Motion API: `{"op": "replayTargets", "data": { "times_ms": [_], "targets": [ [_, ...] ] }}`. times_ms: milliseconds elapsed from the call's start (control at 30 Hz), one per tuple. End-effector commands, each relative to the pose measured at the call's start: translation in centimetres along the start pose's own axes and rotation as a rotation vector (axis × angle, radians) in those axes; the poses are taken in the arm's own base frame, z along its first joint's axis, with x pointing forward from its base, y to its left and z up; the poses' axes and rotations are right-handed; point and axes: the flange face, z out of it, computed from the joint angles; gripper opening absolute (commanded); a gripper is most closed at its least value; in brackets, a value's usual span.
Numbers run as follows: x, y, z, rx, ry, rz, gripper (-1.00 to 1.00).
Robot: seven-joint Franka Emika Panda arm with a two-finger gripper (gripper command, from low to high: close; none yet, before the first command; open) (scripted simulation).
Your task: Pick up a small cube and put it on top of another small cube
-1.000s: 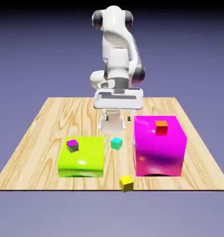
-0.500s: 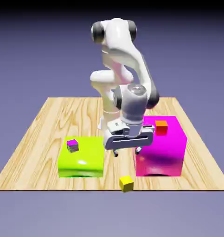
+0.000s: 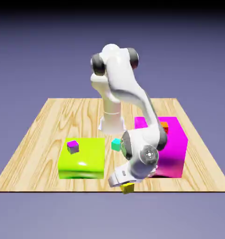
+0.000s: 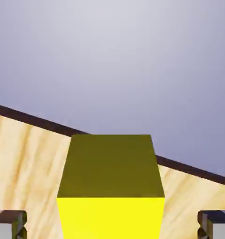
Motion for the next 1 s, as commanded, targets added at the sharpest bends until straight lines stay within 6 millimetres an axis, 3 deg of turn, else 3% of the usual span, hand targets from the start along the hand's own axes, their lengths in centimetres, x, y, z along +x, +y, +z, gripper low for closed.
{"op": "replayTargets", "data": {
  "times_ms": [0,100,167,367,567,633,833,867,900,967],
  "targets": [
    [0.0,0.0,0.0,0.000,0.000,0.000,-1.00],
    [-0.6,0.6,-5.9,0.000,0.000,0.000,-1.00],
    [-3.0,0.6,-9.7,0.019,-0.010,0.028,-1.00],
    [-13.2,0.7,-19.6,0.066,-0.046,0.108,-1.00],
    [-25.4,1.7,-26.9,0.072,-0.070,0.159,-1.00],
    [-26.4,1.8,-27.3,0.071,-0.071,0.163,-1.00],
    [-26.0,0.7,-20.7,0.071,-0.071,0.163,-1.00],
    [-26.0,0.7,-20.7,0.071,-0.071,0.163,1.00],
    [-26.0,0.7,-20.7,0.071,-0.071,0.163,1.00],
    [-26.1,1.0,-23.0,0.071,-0.071,0.162,1.00]
  ]
}}
